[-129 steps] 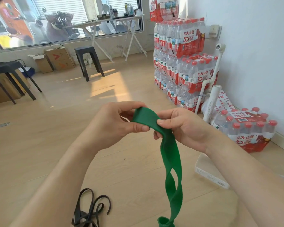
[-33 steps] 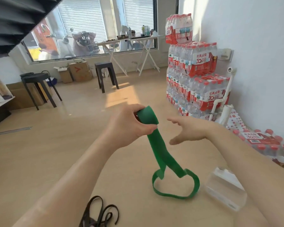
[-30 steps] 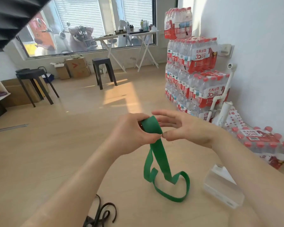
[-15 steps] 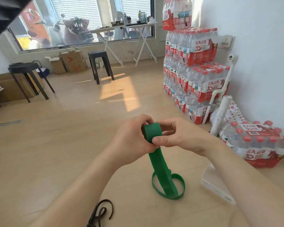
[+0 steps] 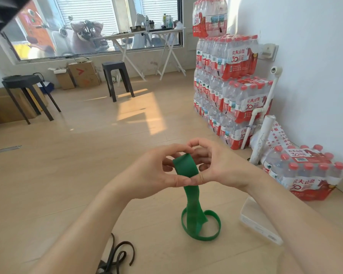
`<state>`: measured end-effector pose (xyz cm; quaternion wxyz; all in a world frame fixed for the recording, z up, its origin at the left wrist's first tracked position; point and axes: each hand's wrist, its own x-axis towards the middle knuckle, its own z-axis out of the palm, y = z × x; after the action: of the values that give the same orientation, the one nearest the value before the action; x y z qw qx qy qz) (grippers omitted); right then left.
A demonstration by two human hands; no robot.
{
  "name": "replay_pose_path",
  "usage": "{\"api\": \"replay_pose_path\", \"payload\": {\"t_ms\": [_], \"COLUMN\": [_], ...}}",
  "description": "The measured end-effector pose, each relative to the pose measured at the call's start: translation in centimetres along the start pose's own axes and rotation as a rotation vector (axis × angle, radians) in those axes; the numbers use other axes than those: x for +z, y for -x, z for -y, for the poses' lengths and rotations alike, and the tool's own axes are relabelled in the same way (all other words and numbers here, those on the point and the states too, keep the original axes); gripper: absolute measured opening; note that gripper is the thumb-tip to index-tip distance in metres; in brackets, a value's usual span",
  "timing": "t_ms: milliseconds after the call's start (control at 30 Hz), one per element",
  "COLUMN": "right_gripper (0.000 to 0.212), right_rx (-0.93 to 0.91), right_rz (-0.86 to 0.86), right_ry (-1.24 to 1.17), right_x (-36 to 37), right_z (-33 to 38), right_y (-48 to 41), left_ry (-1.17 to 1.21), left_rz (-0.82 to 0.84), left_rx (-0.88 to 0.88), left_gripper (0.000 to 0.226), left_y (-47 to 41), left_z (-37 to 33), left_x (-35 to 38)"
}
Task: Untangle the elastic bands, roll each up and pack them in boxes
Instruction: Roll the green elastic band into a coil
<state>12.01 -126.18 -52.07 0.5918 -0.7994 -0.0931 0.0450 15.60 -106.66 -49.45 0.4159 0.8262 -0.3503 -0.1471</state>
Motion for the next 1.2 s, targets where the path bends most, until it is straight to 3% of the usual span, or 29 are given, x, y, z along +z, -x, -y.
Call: {"api": "replay_pose_path", "payload": {"t_ms": [167, 333, 533, 667, 900, 1033, 1200], "right_gripper": [0.066, 0.062, 0.058, 0.064, 0.056, 0.059, 0.062], "right_rx": [-0.031, 0.090, 0.092, 0.093, 0.089, 0.114, 0.126], "right_rz": [-0.018, 0.213, 0.059, 0.001, -0.004, 0.126, 0.228], "right_ry": [0.030, -0.049, 0.062, -0.005, -0.101, -0.107, -0.212], "right_x": [0.7, -0.6, 0.2, 0.1, -0.6, -1.1, -1.4], "right_z": [0.1, 0.4, 0.0, -0.1, 0.0, -0.2, -0.5], "right_y": [0.1, 1.0, 0.5, 0.5, 0.8, 1.1, 1.1], "left_ry": [-0.024, -0.113, -0.235, -0.298, -0.318, -0.366, -0.389], "left_rz": [-0.100, -0.177, -0.209, -0.197, -0.137, -0.163, -0.185], "left_rx": [0.021, 0.076, 0.145, 0.146, 0.196, 0.293, 0.266], "left_gripper": [0.056, 0.053, 0.063, 0.080, 0.075, 0.058, 0.050], "left_y": [0.0, -0.1, -0.3, -0.5, -0.8, -0.6, 0.0], "left_z": [0.1, 0.2, 0.3, 0.4, 0.4, 0.2, -0.5], "left_x": [0.2, 0.6, 1.5, 1.9, 1.6, 1.1, 0.6]}}
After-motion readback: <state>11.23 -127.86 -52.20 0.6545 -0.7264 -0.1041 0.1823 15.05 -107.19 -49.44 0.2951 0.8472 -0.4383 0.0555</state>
